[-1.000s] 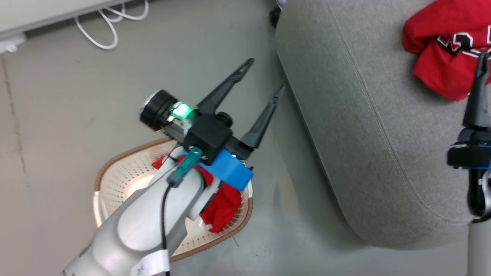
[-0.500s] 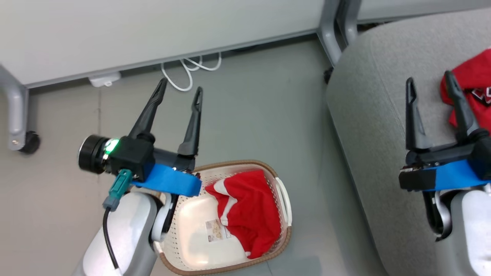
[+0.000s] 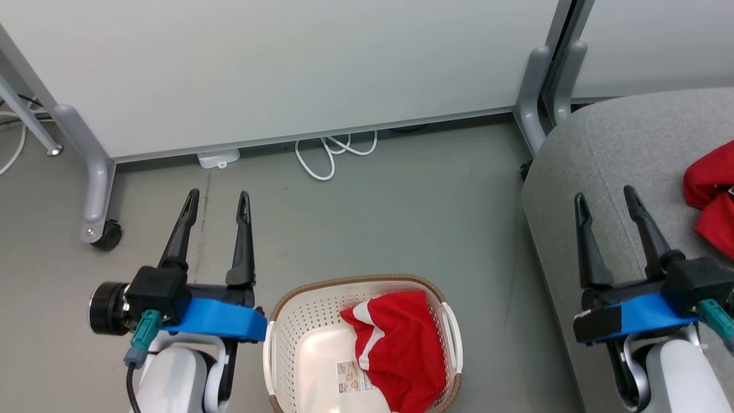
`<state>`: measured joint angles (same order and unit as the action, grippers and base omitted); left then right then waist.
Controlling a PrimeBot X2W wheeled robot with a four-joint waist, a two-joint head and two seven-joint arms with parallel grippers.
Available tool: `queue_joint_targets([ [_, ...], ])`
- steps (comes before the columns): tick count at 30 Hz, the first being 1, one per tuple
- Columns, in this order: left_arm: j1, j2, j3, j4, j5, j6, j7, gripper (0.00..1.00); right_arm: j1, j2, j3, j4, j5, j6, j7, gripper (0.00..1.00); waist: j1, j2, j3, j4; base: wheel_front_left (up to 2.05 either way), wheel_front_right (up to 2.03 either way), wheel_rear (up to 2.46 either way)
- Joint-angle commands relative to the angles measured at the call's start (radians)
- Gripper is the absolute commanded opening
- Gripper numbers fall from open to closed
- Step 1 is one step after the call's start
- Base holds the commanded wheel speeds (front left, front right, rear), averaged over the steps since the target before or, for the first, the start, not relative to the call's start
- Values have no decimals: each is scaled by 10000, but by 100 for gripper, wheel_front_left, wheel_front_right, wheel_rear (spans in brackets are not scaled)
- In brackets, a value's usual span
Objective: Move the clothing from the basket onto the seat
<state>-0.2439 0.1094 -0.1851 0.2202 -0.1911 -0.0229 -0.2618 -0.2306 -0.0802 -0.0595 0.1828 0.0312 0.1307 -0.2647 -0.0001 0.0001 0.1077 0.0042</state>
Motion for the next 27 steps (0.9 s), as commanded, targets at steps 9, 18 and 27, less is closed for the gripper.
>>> queue_joint_targets([
  [9, 829, -355, 803, 72, 454, -451, -45, 100, 912, 211, -9, 143, 102, 1, 6, 100, 1, -1, -352, 189, 0, 0, 0],
  [18, 1287, -521, 1320, 87, 709, -636, -47, 100, 1389, 284, -123, 261, 195, 1, 6, 100, 1, -1, -466, 254, 0, 0, 0],
  [27, 1477, -584, 1470, 135, 777, -736, -47, 100, 1458, 300, -94, 392, 224, 1, 6, 100, 1, -1, -545, 298, 0, 0, 0],
])
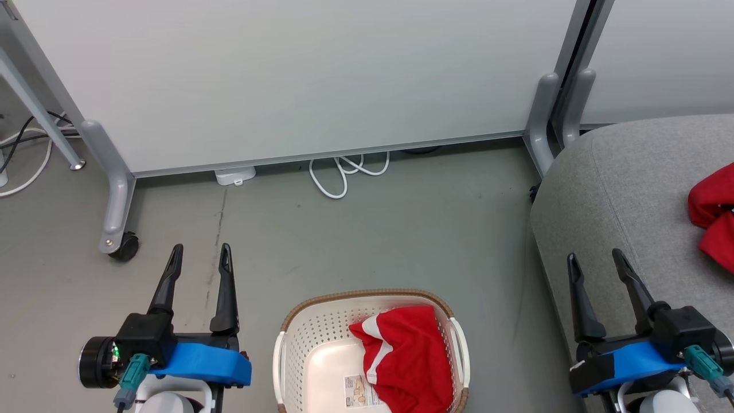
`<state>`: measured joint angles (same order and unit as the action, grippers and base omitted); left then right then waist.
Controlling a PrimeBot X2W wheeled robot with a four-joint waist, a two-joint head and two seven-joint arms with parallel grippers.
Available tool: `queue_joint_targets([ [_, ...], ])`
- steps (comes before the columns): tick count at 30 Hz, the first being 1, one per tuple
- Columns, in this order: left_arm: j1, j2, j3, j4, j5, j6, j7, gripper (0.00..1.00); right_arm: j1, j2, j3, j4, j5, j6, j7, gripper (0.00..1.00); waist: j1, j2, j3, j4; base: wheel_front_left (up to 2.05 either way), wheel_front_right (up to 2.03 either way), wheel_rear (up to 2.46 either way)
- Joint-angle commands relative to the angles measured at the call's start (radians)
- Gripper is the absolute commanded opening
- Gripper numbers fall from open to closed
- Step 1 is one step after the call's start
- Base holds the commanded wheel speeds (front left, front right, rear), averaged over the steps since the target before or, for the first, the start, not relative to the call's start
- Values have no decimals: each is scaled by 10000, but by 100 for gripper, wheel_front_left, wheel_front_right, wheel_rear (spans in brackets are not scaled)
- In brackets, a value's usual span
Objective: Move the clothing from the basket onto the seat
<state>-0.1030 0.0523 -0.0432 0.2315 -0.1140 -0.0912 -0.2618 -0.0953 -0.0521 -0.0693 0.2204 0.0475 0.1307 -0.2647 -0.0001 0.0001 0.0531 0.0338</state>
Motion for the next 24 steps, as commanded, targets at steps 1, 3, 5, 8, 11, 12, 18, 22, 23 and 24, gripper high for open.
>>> queue_joint_targets([
  [1, 76, -14, 61, 25, 7, -43, -47, 100, 97, 20, 10, 22, 49, 1, 6, 100, 1, -1, -4, 9, 0, 0, 0],
  [3, 90, -20, 62, 12, 7, -46, -47, 100, 79, 21, 16, 33, 47, 1, 6, 100, 1, -1, -6, 22, 0, 0, 0],
  [5, 113, -22, 32, -3, -51, -35, -47, 100, 77, 22, 38, 34, 76, 1, 6, 100, 1, -1, -6, 31, 0, 0, 0],
  [8, 109, -22, 7, -13, -77, -35, -47, 100, 89, 22, 83, 43, 100, 1, 6, 100, 1, -1, 2, 36, 0, 0, 0],
  [11, 40, -24, -10, -8, -29, -55, -47, 100, 76, 23, 122, 52, 132, 1, 6, 100, 1, -1, 24, 24, 0, 0, 0],
  [12, -6, -24, -46, 23, 10, -72, -47, 100, 65, 23, 128, 53, 152, 1, 6, 100, 1, -1, 31, 18, 0, 0, 0],
  [18, -616, -24, -480, 458, 21, -238, -46, 100, -165, 22, 233, 36, 181, 1, 6, 100, 1, -1, 205, -158, 0, 0, 0],
  [22, -1177, -23, -804, 800, 56, -323, -46, 100, -404, 20, 264, -53, 230, 1, 6, 100, 1, -1, 499, -425, 0, 0, 0],
  [23, -1335, -23, -873, 915, 33, -350, -46, 100, -456, 20, 285, -93, 256, 1, 6, 100, 1, -1, 602, -505, 0, 0, 0],
  [24, -1472, -12, -983, 1104, 21, -361, -40, 100, -521, 18, 303, -128, 266, 1, 6, 100, 1, -1, 709, -593, 0, 0, 0],
])
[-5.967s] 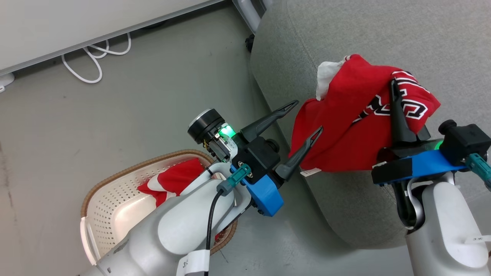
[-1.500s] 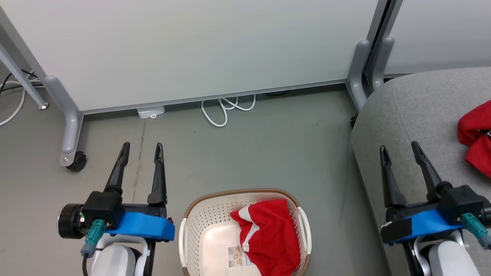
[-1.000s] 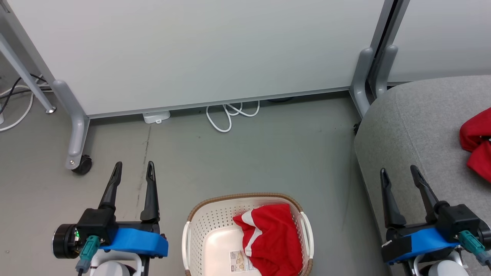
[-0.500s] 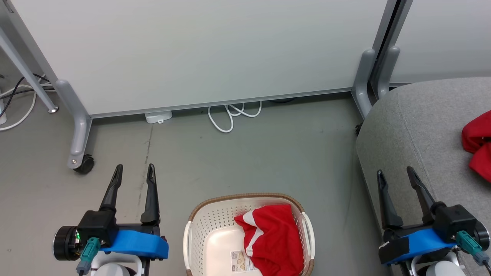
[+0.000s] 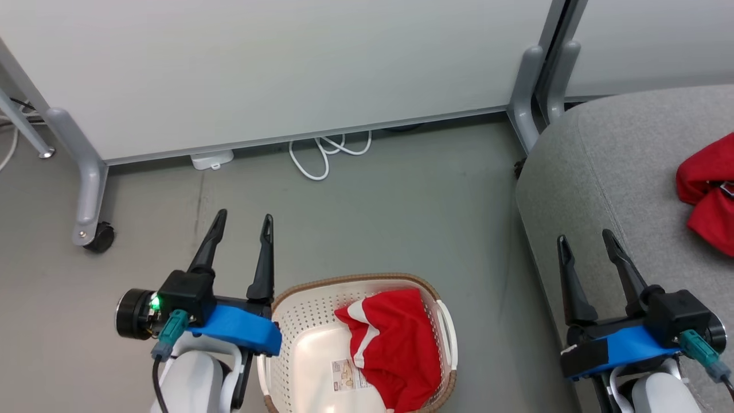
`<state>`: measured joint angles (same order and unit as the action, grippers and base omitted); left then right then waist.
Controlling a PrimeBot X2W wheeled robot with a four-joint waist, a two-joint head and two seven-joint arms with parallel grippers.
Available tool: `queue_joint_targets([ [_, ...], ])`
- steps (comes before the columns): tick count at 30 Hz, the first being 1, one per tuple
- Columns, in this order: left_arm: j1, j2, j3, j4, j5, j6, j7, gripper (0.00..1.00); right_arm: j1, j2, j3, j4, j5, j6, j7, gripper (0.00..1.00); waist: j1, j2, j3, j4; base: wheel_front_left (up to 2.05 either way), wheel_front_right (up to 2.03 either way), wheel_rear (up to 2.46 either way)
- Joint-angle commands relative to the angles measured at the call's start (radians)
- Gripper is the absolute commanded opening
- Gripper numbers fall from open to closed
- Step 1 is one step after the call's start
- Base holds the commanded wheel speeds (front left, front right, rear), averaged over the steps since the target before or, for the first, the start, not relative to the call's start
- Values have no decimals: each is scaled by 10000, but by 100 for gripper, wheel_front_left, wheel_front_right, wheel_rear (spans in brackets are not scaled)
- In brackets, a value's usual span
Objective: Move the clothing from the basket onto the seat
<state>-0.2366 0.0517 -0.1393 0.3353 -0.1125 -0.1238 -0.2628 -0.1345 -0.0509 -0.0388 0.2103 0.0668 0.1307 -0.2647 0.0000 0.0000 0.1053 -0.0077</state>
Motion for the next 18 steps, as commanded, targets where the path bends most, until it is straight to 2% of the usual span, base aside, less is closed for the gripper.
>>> queue_joint_targets([
  [1, -320, 34, -158, 190, 54, -57, -30, 100, -188, 7, 19, -50, 67, 1, 6, 100, 0, 0, 294, -267, 0, 0, 0],
  [18, -3120, 977, -3148, 3118, -849, -65, -30, 100, -1525, 6, 156, -549, 232, 1, 6, 100, 0, 0, 2587, -1600, 0, 0, 0],
])
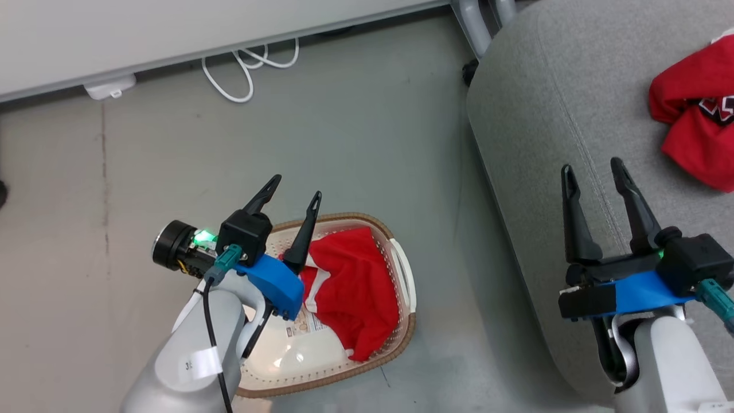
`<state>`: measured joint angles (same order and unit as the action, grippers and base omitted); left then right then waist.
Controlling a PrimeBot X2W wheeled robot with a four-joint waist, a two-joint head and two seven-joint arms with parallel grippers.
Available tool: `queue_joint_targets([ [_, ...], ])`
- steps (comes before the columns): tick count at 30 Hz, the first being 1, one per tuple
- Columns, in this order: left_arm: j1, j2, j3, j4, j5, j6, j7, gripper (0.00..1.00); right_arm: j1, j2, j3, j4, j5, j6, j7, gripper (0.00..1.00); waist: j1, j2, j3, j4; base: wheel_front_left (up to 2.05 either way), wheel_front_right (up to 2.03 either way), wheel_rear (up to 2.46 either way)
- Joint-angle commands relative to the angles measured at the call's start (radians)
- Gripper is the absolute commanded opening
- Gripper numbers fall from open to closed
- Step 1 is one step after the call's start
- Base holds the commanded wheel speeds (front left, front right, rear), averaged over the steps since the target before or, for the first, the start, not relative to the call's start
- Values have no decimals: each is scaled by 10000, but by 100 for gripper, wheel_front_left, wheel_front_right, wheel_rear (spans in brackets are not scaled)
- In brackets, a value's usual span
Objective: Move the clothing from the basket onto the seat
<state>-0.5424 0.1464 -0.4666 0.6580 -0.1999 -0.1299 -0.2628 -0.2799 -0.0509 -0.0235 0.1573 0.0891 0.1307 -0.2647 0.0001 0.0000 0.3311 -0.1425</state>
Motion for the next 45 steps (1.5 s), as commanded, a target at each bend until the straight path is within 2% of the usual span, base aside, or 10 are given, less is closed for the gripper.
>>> queue_joint_targets([
  [1, -219, 66, -61, 82, -36, -4, -30, 100, -168, 8, 12, -60, 10, 1, 6, 100, -1, 0, 499, -307, 0, 0, 0],
  [11, -1910, 487, -2048, 2074, -508, -5, -30, 100, -1393, 8, 122, -534, 194, 1, 6, 100, -1, 0, 2326, -708, 0, 0, 0],
  [22, -3304, 393, -4259, 4273, -1281, -6, 182, 100, -2328, 8, 252, -967, 375, 1, 6, 100, -1, 0, 3904, -943, 0, 0, 0],
  [34, -4456, 619, -6255, 5083, -2249, -6, 1047, 100, -2972, 8, 295, -1406, 507, 1, 6, 100, -1, 0, 5507, -1158, 0, 0, 0],
  [45, -5402, 966, -7459, 5616, -2566, -6, 1316, 100, -2982, 8, 382, -2189, 589, 1, 6, 100, -1, 0, 6685, -1326, 0, 0, 0],
])
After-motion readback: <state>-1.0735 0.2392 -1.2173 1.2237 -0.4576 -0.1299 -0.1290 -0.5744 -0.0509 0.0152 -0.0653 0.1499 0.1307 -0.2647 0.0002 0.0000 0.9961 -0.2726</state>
